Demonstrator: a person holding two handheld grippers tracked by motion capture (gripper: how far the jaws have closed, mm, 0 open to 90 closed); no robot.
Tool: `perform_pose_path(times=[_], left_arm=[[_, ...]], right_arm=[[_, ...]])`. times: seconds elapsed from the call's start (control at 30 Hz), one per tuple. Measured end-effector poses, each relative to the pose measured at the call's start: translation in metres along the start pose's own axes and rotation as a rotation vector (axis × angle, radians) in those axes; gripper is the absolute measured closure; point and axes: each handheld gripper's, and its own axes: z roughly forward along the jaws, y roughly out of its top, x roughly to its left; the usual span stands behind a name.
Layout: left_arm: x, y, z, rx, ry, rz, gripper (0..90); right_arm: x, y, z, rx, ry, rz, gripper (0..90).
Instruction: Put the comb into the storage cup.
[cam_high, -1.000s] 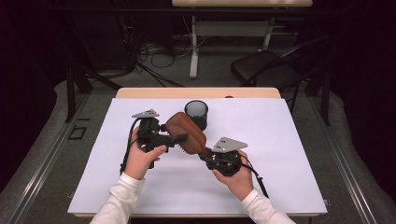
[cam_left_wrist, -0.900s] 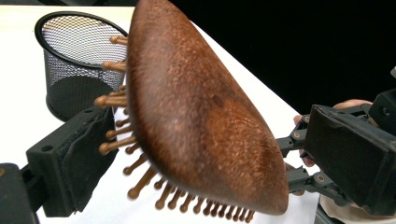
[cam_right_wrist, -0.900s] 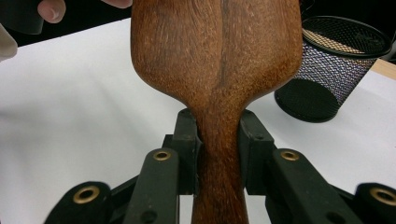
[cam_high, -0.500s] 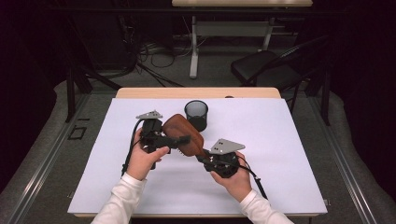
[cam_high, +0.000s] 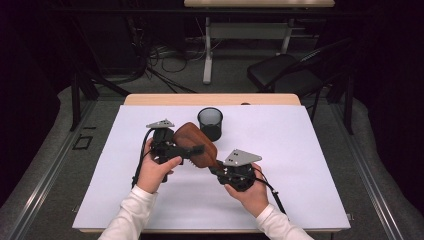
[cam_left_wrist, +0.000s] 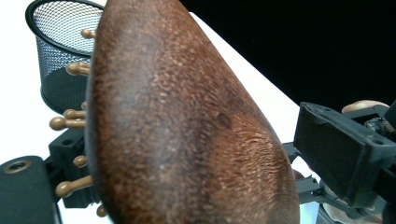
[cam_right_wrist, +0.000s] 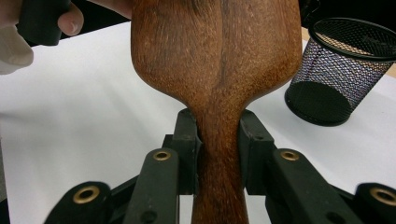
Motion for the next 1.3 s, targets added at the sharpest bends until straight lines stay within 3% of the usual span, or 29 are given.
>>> perform_pose_path(times=[0.47, 0.7, 1.3], left_arm=[[0.0005, -0.0018, 0.0026, 0.008, -0.012, -0.01, 15.1], [0.0021, -0.0022, 0.0021, 0.001, -0.03, -0.039, 15.3], [0.0067, -0.0026, 0.0013, -0.005, -0.028, -0.061, 23.6]], right_arm=[[0.0011, -0.0005, 0.0006, -0.006, -0.004, -0.001, 71.9], [0.0009, -0.002, 0.0021, -0.004, -0.01, -0.001, 71.9], [0.0034, -0.0045, 0.0041, -0.009, -0.021, -0.015, 71.9]])
